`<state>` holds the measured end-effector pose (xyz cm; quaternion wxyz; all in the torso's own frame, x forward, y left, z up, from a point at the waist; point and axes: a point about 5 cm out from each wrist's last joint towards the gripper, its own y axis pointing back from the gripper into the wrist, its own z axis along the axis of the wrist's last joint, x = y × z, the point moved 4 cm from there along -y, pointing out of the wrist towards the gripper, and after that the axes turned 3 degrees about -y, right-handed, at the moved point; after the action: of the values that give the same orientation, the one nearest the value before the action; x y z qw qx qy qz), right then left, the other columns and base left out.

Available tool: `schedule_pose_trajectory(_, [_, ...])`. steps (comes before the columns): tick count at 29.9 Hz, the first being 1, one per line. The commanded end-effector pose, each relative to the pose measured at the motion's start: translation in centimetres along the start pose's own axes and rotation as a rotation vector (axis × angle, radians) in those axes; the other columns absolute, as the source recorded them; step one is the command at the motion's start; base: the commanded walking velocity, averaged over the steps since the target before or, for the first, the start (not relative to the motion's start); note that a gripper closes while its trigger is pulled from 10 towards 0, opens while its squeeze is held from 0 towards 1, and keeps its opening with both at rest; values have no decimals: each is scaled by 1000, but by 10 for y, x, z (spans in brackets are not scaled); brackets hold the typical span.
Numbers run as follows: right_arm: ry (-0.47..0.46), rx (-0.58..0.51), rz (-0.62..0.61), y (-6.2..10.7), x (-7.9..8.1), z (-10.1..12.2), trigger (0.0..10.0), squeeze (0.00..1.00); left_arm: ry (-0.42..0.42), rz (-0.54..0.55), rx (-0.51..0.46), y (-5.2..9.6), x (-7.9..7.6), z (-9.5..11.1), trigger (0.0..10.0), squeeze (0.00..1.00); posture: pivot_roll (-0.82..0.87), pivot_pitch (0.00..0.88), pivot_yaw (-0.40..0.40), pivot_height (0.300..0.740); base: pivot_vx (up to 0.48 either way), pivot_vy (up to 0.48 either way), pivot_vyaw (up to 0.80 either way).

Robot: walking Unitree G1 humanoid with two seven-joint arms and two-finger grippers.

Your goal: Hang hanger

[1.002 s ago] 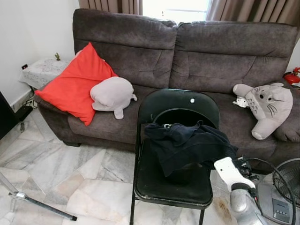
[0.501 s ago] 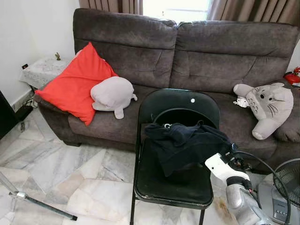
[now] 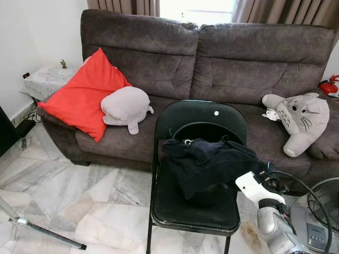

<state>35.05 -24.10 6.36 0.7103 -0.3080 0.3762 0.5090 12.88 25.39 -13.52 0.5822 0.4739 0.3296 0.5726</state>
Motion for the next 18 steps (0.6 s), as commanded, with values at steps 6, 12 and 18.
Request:
schedule_pose_trajectory(6, [1,-36,-7,-9,-5,10,10000,0,-6,9,10,1,3,-3,10000,0,68,0,1,740,0,0,0])
schedule_pose_trajectory(12, [-12,-30,-1,-10,-4,10,0,0,-5,8,10,1,3,-3,10000,0,70,0,-1,740,0,0,0])
schedule_pose_trajectory(18, [-43,-12,8,-10,-2,8,0,0,-4,8,10,1,3,-3,10000,0,71,0,0,740,0,0,0])
